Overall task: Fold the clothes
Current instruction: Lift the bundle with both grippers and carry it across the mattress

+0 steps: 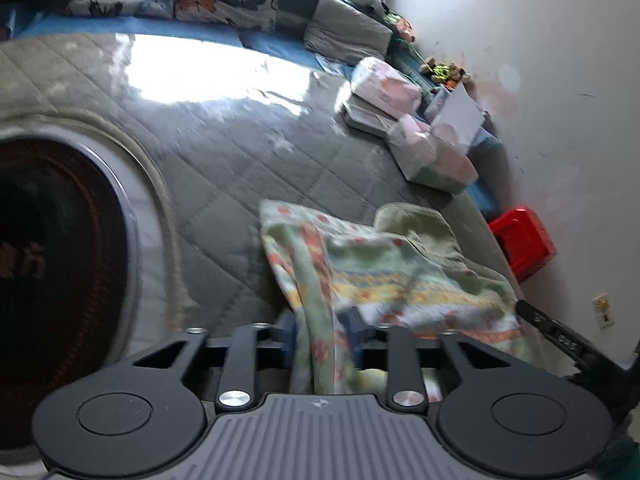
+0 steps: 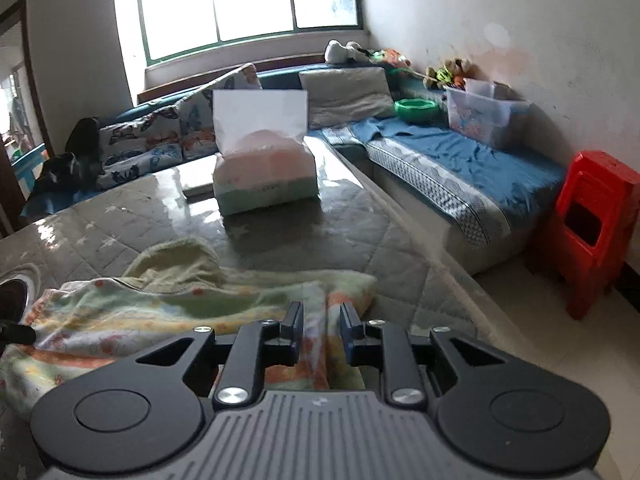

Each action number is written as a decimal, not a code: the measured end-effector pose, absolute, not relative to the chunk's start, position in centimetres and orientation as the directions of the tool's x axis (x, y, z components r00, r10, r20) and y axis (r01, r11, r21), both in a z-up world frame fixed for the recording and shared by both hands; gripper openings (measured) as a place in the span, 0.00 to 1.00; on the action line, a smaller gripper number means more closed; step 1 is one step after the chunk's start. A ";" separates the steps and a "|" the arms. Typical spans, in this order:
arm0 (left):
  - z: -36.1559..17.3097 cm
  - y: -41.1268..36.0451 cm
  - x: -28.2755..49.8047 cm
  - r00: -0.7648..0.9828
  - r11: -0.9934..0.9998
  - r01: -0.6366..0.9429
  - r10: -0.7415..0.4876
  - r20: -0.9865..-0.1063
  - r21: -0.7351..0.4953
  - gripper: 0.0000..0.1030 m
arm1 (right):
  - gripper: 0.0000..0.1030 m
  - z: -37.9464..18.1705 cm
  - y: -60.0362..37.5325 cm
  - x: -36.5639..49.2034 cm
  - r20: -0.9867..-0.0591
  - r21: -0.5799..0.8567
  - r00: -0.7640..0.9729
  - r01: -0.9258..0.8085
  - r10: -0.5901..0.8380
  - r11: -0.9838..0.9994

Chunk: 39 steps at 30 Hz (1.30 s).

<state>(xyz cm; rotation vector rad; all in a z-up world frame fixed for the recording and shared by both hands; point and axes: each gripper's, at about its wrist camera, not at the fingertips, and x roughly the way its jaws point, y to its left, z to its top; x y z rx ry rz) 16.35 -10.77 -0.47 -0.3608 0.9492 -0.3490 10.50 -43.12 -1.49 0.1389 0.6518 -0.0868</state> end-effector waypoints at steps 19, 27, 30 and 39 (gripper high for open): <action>-0.7 -18.2 21.3 0.499 0.864 0.266 -0.503 -0.706 -0.428 0.33 | 0.34 -3.4 -37.3 15.1 -0.647 0.122 0.755 -0.035 0.107 0.992; -1.5 -17.8 21.8 0.503 0.866 0.251 -0.498 -0.706 -0.433 0.32 | 0.43 -2.8 -35.9 14.2 -0.638 0.088 0.760 -0.086 0.122 0.992; -1.0 -17.6 20.8 0.501 0.860 0.266 -0.509 -0.700 -0.435 0.34 | 0.54 -2.2 -35.3 13.2 -0.632 0.080 0.762 -0.115 0.140 0.990; 0.0 -16.6 15.0 0.516 0.862 0.337 -0.506 -0.692 -0.379 0.45 | 0.75 -1.9 -33.4 8.7 -0.635 0.052 0.755 -0.166 0.161 0.985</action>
